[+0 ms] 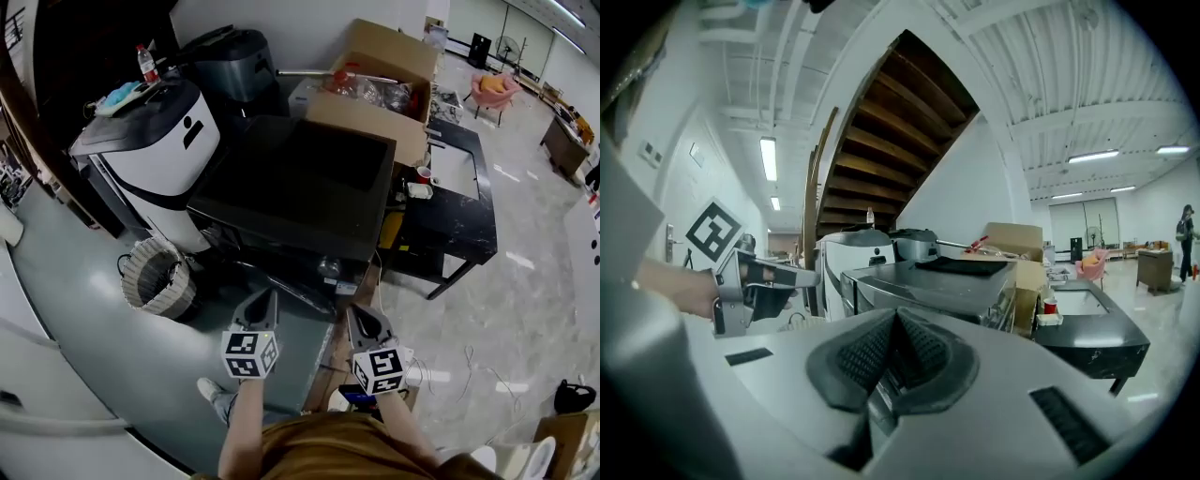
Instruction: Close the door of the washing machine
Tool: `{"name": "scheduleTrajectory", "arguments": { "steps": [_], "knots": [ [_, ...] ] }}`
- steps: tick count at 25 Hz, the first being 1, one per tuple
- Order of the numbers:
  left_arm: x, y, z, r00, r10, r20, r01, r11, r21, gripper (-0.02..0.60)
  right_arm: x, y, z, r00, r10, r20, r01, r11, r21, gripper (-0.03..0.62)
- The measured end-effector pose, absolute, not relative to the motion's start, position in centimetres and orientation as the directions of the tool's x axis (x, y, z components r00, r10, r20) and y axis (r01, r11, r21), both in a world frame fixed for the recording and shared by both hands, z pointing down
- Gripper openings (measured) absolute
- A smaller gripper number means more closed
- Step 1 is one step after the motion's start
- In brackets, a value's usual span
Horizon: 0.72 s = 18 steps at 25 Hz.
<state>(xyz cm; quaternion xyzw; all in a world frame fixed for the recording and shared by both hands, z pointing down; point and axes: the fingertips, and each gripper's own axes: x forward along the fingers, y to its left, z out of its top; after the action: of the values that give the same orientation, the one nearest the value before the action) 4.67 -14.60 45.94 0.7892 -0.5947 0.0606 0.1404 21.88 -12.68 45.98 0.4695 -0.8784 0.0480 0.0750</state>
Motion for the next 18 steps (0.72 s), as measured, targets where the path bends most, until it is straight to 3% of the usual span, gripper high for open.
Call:
{"name": "scheduleTrajectory", "arguments": {
  "steps": [18],
  "knots": [
    [3.3, -12.5, 44.4, 0.239, -0.943, 0.231, -0.968, -0.215, 0.126, 0.032, 20.6, -11.7, 44.7, -0.577, -0.8, 0.165, -0.811, 0.585, -0.002, 0.011]
  ]
}}
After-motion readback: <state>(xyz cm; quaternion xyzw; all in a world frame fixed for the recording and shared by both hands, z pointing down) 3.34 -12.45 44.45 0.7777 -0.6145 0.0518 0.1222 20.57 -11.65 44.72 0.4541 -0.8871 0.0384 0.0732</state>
